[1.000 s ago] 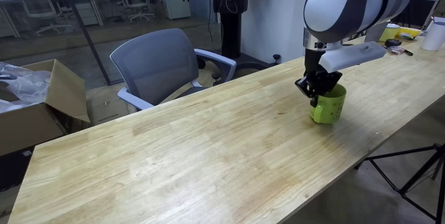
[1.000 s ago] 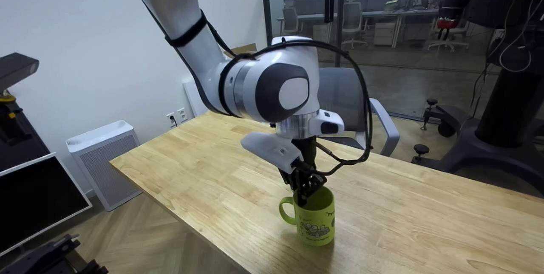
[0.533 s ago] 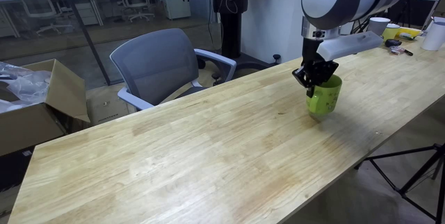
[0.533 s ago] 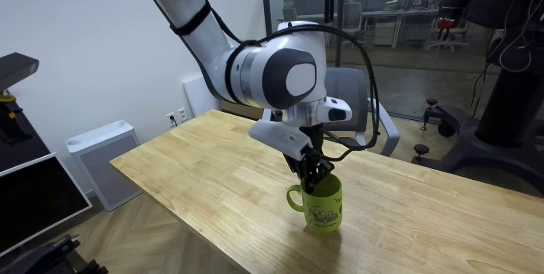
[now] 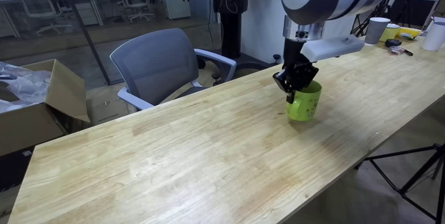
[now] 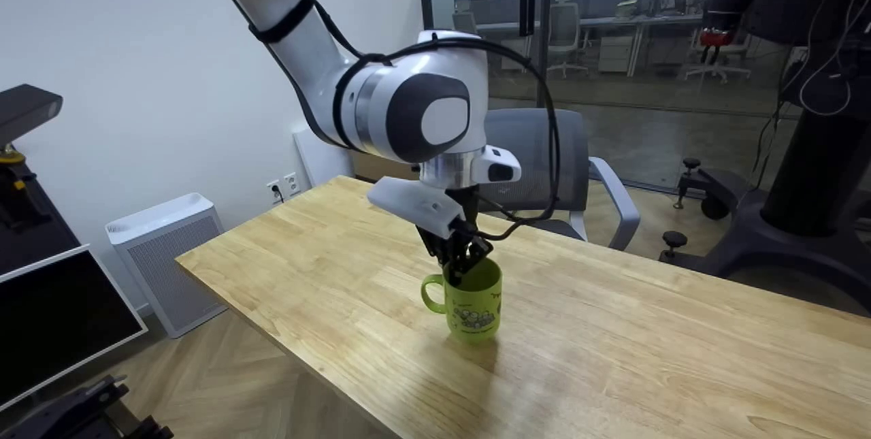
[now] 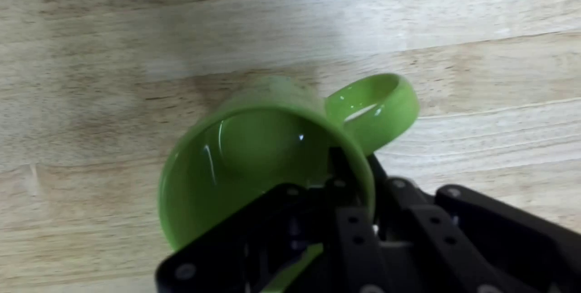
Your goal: Move the cup to the left then move the cup to the right
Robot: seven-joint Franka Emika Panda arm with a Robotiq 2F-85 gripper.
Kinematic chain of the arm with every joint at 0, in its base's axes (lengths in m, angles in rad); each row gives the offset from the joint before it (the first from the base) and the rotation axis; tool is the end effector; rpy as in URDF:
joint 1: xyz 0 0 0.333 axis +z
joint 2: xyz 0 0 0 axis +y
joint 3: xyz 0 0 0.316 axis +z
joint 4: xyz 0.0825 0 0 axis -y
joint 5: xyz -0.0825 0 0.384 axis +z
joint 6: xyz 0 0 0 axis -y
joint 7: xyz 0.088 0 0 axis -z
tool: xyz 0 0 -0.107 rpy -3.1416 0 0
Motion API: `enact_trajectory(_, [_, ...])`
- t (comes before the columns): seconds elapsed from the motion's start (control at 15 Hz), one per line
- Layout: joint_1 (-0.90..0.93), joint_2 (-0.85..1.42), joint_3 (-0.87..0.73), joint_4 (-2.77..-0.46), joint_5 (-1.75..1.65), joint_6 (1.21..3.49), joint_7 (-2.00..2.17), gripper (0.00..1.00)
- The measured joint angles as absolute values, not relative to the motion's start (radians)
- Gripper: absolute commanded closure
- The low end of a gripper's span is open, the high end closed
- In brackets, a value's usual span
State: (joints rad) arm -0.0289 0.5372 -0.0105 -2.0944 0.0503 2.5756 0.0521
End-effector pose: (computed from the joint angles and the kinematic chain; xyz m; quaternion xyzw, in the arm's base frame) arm 0.5734 -0.0236 0.1557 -0.9973 0.0666 0.0280 0.0100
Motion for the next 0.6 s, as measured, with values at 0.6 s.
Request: enact_trajectory(0.6, [0.044,0.535,0.051,-2.099,0.056,2.591,0.043,0.97])
